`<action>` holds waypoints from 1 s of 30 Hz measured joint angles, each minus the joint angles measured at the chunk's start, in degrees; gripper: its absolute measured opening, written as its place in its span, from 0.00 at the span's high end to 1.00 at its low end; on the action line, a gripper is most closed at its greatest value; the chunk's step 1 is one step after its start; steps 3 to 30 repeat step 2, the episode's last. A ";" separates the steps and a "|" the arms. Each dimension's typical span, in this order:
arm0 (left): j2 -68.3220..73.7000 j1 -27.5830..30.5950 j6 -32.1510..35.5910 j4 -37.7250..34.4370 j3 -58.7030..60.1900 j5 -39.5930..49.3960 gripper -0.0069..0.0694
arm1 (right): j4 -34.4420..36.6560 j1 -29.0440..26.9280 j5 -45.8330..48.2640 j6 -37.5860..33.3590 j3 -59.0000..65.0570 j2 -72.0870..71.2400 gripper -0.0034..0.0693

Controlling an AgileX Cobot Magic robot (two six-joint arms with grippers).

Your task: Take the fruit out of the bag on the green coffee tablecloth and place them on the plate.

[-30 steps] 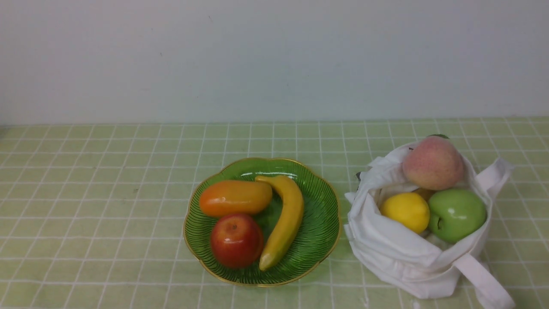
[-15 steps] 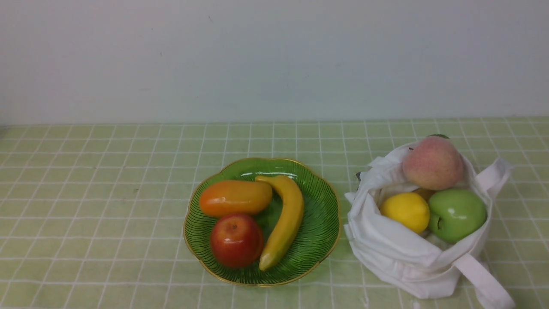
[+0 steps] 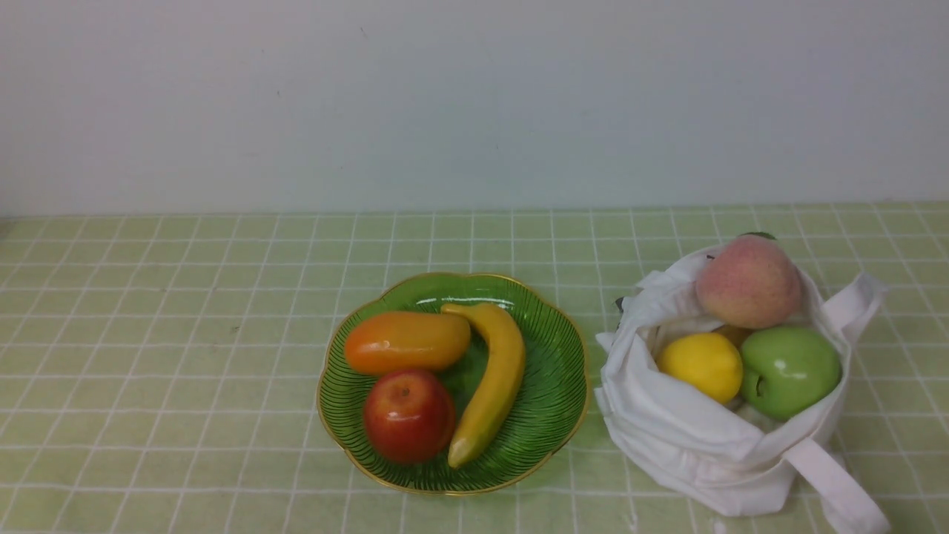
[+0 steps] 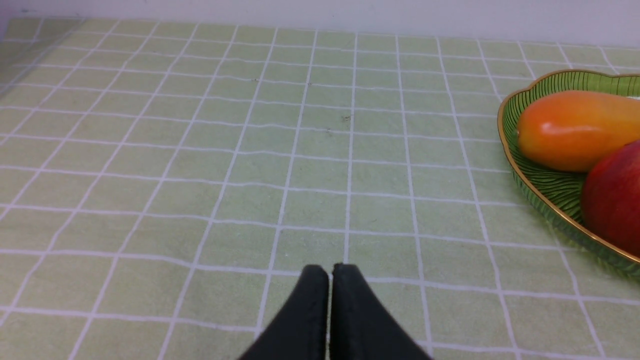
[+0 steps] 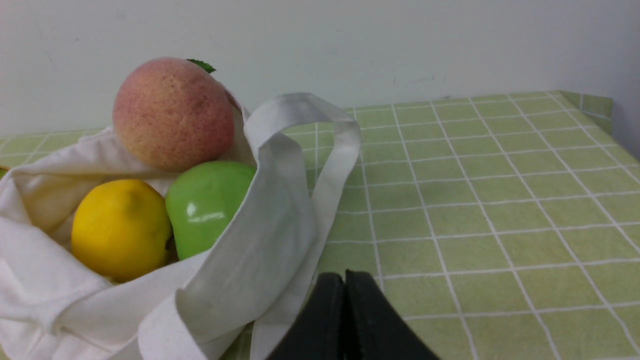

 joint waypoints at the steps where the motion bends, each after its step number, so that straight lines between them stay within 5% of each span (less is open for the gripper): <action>1: 0.00 0.00 0.00 0.00 0.00 0.00 0.92 | 0.00 0.00 0.00 0.07 0.00 0.00 0.97; 30: 0.00 0.00 0.00 0.00 0.00 0.00 0.92 | 0.00 0.00 0.00 0.13 0.00 0.00 0.97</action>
